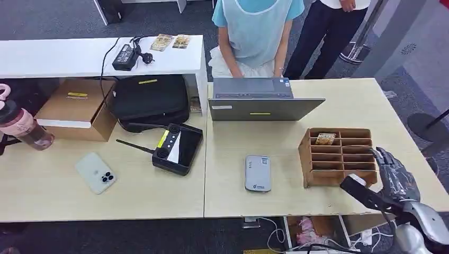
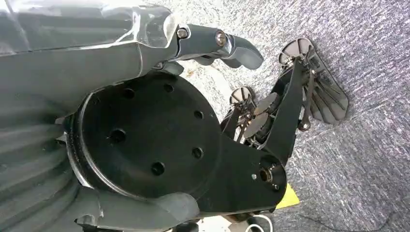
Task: Pass the card to the sensor for recognition and then transmit it.
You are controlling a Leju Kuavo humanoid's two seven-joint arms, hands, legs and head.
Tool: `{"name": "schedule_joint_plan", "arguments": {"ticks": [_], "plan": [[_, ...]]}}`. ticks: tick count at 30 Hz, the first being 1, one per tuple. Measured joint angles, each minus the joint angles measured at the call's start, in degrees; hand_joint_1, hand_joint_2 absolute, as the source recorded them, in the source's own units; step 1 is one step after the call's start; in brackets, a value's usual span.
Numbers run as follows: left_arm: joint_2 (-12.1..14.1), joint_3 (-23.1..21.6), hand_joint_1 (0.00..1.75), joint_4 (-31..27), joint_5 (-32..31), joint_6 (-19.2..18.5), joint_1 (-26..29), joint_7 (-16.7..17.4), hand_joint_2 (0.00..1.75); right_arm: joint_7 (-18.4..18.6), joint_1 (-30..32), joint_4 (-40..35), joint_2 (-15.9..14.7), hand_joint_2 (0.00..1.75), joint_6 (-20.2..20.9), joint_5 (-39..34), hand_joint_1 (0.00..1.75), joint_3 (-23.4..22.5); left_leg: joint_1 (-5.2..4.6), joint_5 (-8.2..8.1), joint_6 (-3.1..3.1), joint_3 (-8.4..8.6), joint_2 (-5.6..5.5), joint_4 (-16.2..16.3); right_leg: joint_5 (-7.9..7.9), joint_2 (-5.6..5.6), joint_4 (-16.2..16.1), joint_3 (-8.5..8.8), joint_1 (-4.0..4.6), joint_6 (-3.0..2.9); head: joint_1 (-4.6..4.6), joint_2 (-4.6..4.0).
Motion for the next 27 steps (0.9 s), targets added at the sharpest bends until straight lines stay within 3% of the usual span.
{"name": "schedule_joint_plan", "arguments": {"ticks": [27], "plan": [[0.52, -0.09, 0.00, 0.00, -1.36, -1.05, 0.01, 0.31, 1.75, -0.15, -1.99, 4.66, 0.11, 1.75, -0.72, 1.92, 0.00, -0.98, 0.00, 0.00, 0.00, 0.01, 0.00, 0.00, 0.00, -0.01, 0.00, 0.01, 0.00, 0.00, 0.00, 0.00]]}}
